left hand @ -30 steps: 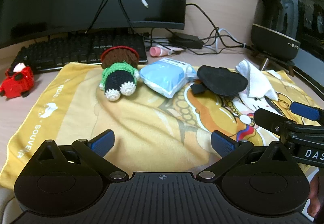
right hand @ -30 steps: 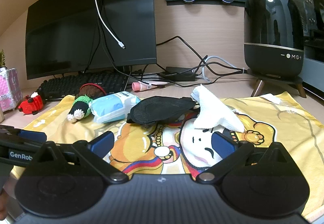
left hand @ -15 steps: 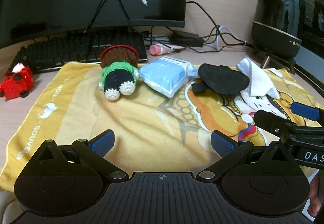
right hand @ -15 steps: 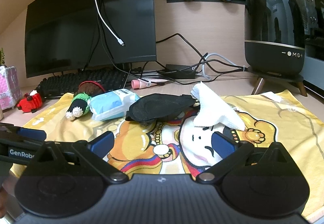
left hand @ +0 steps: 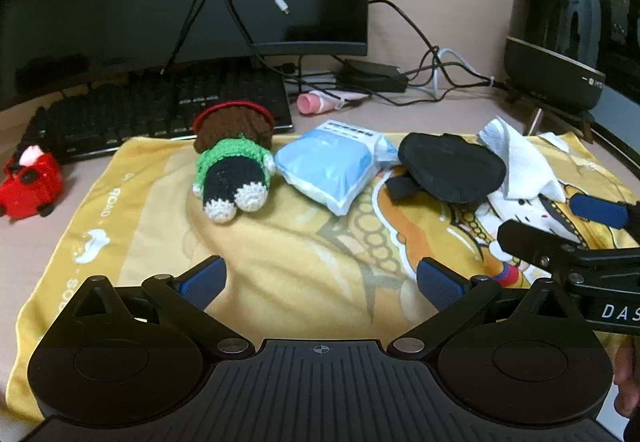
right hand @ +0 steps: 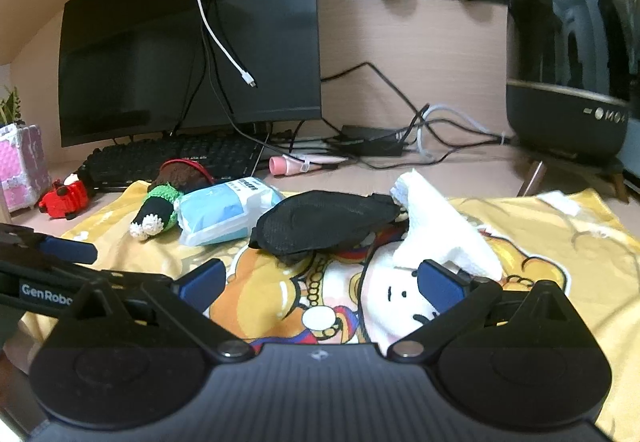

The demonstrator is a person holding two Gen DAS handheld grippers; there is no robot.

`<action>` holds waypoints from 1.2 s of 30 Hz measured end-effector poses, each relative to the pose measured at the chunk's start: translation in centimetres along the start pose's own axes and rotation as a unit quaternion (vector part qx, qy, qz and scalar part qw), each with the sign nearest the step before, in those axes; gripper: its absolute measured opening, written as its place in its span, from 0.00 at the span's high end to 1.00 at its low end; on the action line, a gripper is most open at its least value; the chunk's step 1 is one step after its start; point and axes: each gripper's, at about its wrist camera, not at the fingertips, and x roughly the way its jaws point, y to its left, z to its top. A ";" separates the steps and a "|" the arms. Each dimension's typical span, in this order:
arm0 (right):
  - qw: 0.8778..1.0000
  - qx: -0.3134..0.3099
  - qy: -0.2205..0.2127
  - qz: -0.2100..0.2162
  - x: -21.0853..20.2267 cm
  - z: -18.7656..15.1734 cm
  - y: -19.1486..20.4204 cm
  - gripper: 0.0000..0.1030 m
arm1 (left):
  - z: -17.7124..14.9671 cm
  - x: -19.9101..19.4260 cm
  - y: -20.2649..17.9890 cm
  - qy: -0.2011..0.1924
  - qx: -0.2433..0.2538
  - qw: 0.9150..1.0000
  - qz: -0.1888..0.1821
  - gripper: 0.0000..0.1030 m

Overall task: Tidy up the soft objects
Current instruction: 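Move the right gripper toward the white tissue on the black pad, then close the right gripper on the white tissue and lift it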

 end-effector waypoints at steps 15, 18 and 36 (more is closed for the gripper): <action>0.999 0.004 0.043 0.008 2.4 1.6 -1.6 0.00 | 2.3 1.9 -0.5 0.026 0.005 1.000 -0.006 0.00; 0.999 0.004 0.047 0.009 2.7 2.2 -1.7 0.00 | 2.8 1.8 -0.1 0.034 0.000 0.999 -0.008 0.00; 0.996 -0.080 0.037 -0.008 5.9 6.4 -6.3 0.00 | 7.8 4.6 2.0 0.052 0.017 0.988 -0.142 0.00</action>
